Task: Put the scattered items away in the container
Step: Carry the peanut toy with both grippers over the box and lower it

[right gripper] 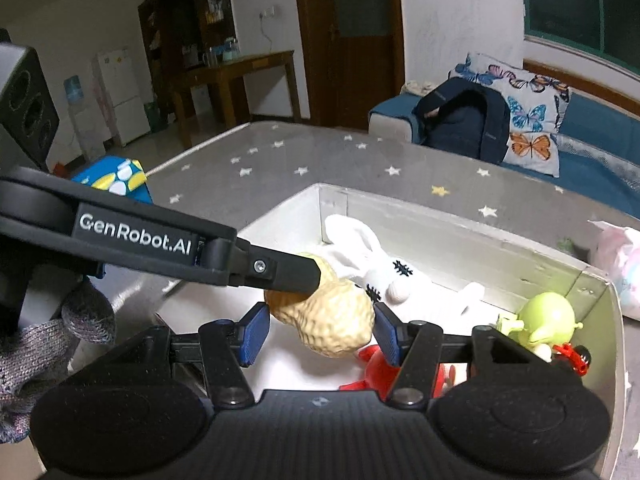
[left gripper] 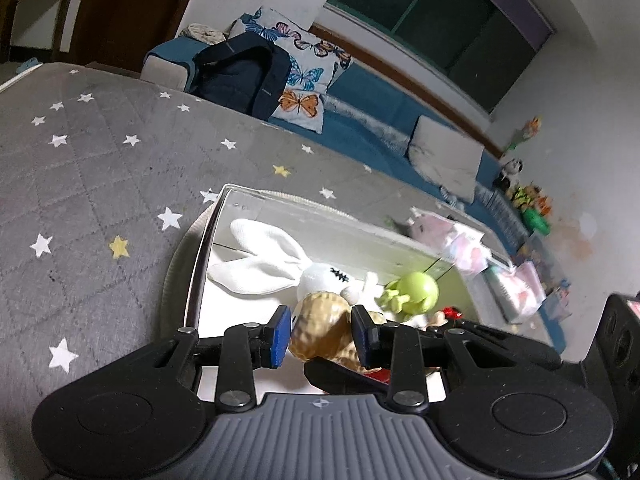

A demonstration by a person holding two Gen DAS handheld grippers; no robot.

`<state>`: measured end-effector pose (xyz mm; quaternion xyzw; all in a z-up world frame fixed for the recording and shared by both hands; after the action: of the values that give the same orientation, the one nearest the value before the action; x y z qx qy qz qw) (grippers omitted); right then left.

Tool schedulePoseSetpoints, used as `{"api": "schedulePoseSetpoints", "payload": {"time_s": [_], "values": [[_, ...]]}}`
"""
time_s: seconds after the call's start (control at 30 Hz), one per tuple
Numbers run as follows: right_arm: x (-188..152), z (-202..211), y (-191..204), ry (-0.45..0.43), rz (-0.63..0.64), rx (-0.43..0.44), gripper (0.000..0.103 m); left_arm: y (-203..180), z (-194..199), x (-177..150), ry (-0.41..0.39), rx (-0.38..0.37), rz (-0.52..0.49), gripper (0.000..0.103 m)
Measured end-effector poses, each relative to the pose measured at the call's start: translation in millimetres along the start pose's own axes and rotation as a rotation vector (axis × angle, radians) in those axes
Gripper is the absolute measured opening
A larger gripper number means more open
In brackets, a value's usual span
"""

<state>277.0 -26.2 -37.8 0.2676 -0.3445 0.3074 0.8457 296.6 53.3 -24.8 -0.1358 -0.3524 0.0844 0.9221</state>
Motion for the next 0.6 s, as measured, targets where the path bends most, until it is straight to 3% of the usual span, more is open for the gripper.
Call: {"api": "schedulePoseSetpoints", "payload": {"time_s": [0.6], "values": [[-6.9, -33.6, -6.6, 0.127, 0.058, -0.007, 0.057, -1.5, -22.0, -5.4, 0.036, 0.093, -0.088, 0.035]]}}
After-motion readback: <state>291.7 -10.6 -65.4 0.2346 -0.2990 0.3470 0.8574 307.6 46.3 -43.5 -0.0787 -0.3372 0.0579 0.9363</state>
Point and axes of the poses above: each gripper's, at about its wrist camera, not at the fingertips, and z roughly against the way its jaws point, y to its left, x to its top, the point moved 10 cm from there along -z, roughly the way its jaws point, and after that the axes turned 12 degrees about x, right-handed, at the moved point
